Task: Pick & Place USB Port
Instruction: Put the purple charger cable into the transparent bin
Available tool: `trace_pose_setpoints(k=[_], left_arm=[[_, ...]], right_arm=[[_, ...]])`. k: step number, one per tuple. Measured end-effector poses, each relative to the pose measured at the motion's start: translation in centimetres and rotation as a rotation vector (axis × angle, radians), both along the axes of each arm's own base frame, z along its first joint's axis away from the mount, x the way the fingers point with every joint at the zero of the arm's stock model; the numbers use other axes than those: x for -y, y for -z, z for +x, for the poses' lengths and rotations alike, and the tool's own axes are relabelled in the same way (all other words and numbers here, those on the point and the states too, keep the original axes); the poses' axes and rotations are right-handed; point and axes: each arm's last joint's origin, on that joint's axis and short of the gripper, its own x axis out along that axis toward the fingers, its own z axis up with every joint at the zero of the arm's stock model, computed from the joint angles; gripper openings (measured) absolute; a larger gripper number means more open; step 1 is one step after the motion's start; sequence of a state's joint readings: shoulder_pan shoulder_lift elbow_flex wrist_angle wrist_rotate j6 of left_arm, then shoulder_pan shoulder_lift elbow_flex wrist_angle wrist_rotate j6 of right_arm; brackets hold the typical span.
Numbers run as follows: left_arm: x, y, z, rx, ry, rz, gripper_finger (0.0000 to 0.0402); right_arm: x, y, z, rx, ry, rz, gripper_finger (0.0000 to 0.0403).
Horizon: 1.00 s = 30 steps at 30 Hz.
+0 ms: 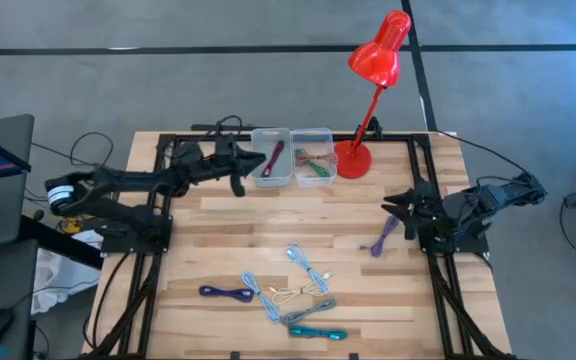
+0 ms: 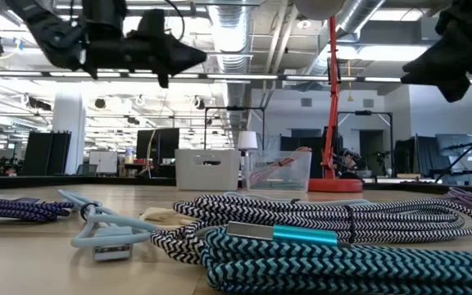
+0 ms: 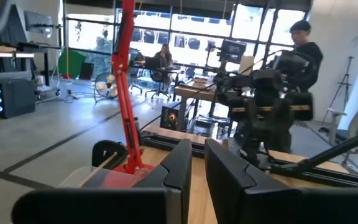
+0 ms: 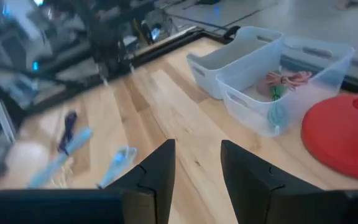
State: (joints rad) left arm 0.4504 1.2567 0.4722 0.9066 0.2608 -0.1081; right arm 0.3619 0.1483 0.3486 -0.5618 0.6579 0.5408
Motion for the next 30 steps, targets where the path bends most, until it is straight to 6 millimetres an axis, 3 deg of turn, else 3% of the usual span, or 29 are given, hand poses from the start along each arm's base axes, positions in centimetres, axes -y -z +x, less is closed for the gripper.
trace_pose_setpoints(k=[9, 14, 21, 30], left_arm=[[1.7, 1.2, -2.5, -0.001, 0.015, -0.002, 0.0044], [1.9, 2.5, -3.1, -0.041, 0.015, -0.025, 0.0044], [2.1, 3.2, -3.3, -0.053, 0.017, -0.059, 0.0044], [2.1, 3.2, -3.4, -0.054, 0.017, -0.059, 0.0044]], right_arm=[[-0.2, 0.0, 0.6, -0.014, 0.038, 0.105, 0.0096], [-0.4, -1.0, 0.7, -0.151, -0.001, 0.073, 0.0068], [-0.4, -3.5, 0.2, -0.404, -0.043, 0.031, 0.0061], [-1.6, -2.4, 1.9, -0.679, -0.147, 0.126, 0.0061]])
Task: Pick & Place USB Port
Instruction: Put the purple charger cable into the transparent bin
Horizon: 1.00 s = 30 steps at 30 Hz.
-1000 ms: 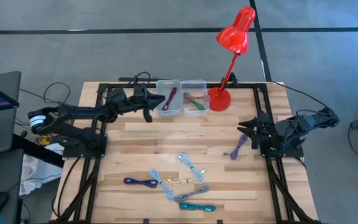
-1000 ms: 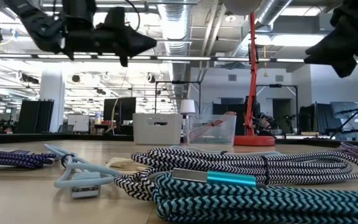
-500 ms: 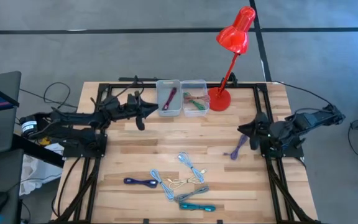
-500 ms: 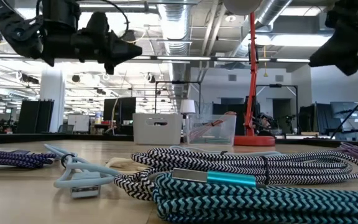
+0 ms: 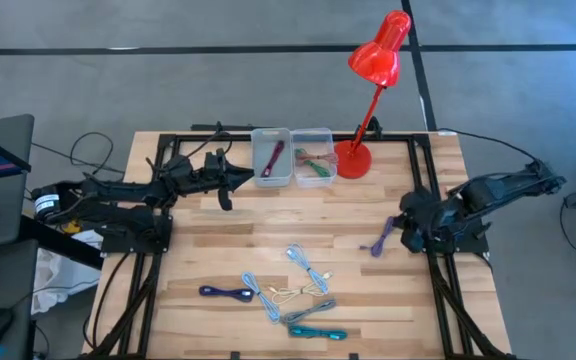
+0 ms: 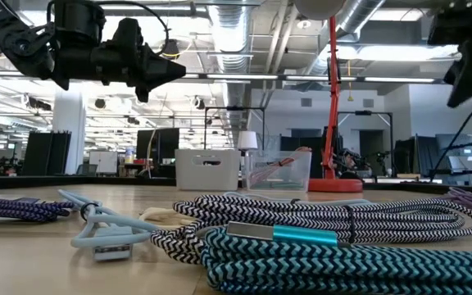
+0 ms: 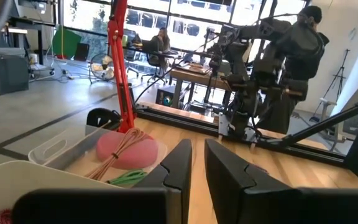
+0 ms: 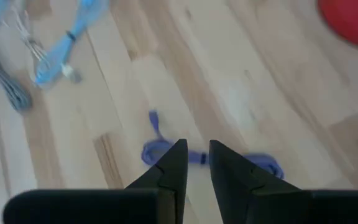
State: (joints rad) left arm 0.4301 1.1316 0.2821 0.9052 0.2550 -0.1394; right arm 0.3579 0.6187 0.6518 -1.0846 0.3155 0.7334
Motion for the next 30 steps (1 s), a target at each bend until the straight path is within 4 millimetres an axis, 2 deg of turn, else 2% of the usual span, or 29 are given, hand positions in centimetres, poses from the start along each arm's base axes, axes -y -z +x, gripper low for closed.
trace_pose_setpoints(k=[18, 23, 30], left_arm=[[0.0, 0.0, 0.0, 0.003, 0.001, -0.016, 0.0044], [0.0, 0.0, 0.0, 0.006, 0.004, -0.033, 0.0044], [0.1, 0.0, 0.0, 0.006, 0.006, -0.033, 0.0044]], right_arm=[[-1.9, 3.3, 4.1, -0.361, -0.366, -0.136, 0.0069], [-2.2, 4.1, 4.7, -0.431, -0.381, -0.141, 0.0107], [-2.5, 5.4, 5.5, -0.524, -0.379, -0.162, 0.0193]])
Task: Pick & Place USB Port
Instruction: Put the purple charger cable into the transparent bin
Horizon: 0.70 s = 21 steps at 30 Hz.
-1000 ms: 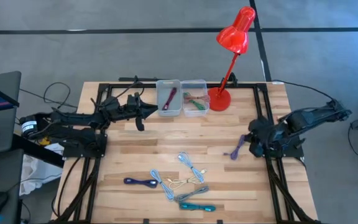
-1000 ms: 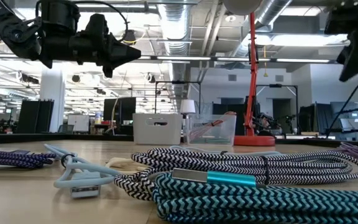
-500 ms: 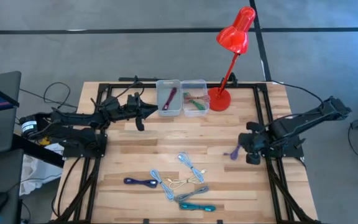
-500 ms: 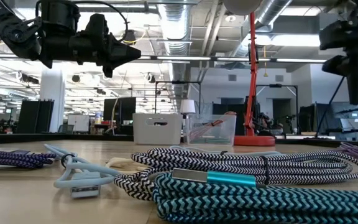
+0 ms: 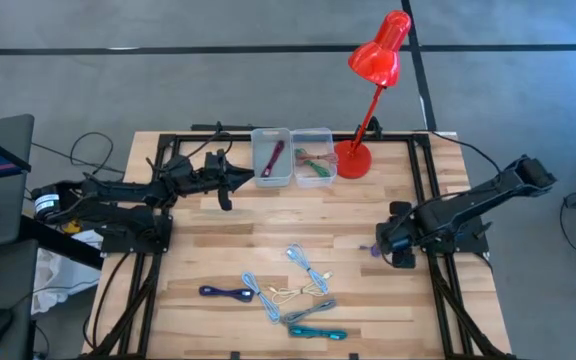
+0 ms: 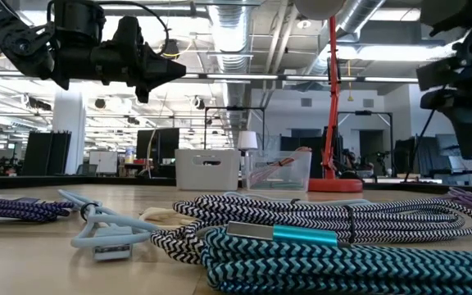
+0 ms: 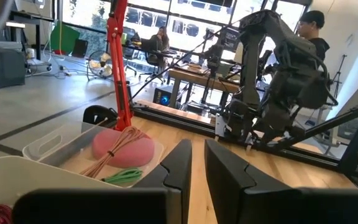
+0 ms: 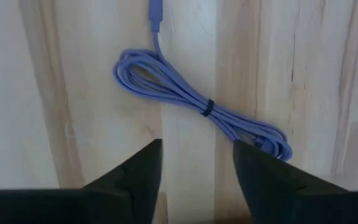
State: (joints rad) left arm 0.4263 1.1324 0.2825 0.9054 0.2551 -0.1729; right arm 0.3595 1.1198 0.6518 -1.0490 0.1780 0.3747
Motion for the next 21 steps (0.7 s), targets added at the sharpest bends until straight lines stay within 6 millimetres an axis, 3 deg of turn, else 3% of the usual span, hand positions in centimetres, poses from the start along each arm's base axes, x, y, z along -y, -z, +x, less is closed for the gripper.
trace_pose_setpoints(k=[7, 21], left_arm=[[0.0, 0.0, 0.0, 0.000, 0.000, 0.000, 0.0044], [0.0, 0.0, 0.0, 0.000, 0.000, 0.000, 0.0044]], right_arm=[[-0.6, 1.4, 1.6, -0.012, -0.008, -0.010, 0.0218], [-1.4, 4.3, 3.9, -0.022, -0.018, -0.049, 0.0192]])
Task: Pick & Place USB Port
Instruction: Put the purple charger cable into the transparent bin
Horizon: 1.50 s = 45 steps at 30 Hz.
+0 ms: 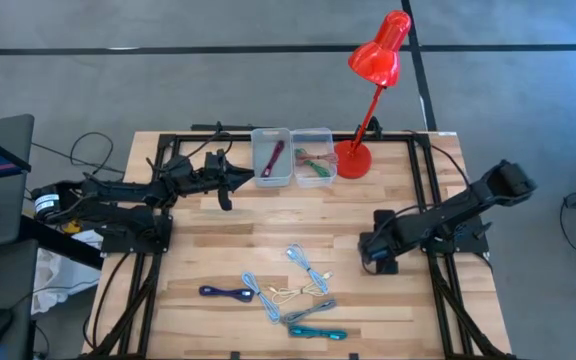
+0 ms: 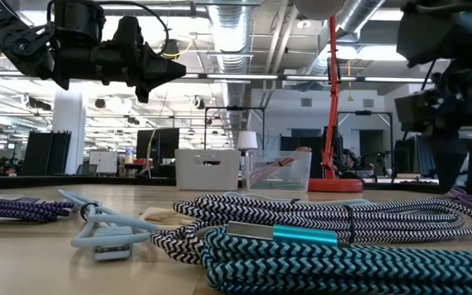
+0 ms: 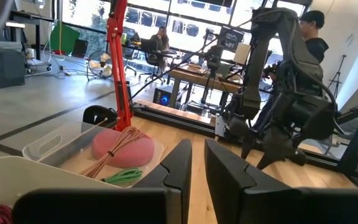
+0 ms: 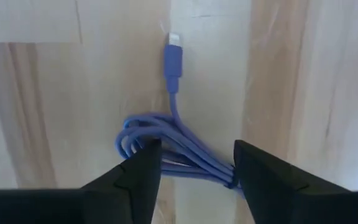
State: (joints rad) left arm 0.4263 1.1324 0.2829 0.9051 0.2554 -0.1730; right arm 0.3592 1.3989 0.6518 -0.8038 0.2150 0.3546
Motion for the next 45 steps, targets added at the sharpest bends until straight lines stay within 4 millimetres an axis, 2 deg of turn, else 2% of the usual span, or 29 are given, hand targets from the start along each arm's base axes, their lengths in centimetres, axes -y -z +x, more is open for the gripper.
trace_pose_setpoints(k=[8, 11, 17, 23, 29, 35, 42, 45], left_arm=[[0.0, 0.0, 0.0, 0.000, 0.000, 0.000, 0.0044], [0.0, 0.0, 0.0, 0.000, 0.000, 0.000, 0.0044], [0.0, 0.0, 0.0, -0.001, 0.000, 0.000, 0.0044], [0.1, 0.3, -0.1, -0.013, 0.000, -0.006, 0.0044], [0.3, 1.3, -0.6, -0.043, 0.000, -0.019, 0.0044], [0.3, 1.7, -0.7, -0.055, 0.000, -0.025, 0.0044], [0.3, 1.7, -0.7, -0.054, 0.000, -0.025, 0.0044], [0.3, 1.7, -0.7, -0.054, 0.000, -0.024, 0.0044]], right_arm=[[-0.2, 1.0, 0.5, -0.032, -0.006, -0.006, 0.0161], [-0.3, 1.0, 0.7, -0.015, -0.006, 0.003, 0.0123], [-0.2, 1.1, 0.6, -0.013, -0.008, 0.000, 0.0016], [-0.3, 0.8, 0.7, -0.015, -0.013, 0.003, 0.0013], [-0.5, -1.9, 1.5, 0.067, -0.035, 0.004, 0.0005], [-0.2, -6.1, 2.5, 0.238, -0.030, -0.057, 0.0002], [1.2, -11.2, 4.2, 0.542, -0.032, -0.163, 0.0001], [2.3, -12.4, 5.0, 0.628, -0.023, -0.185, 0.0001]])
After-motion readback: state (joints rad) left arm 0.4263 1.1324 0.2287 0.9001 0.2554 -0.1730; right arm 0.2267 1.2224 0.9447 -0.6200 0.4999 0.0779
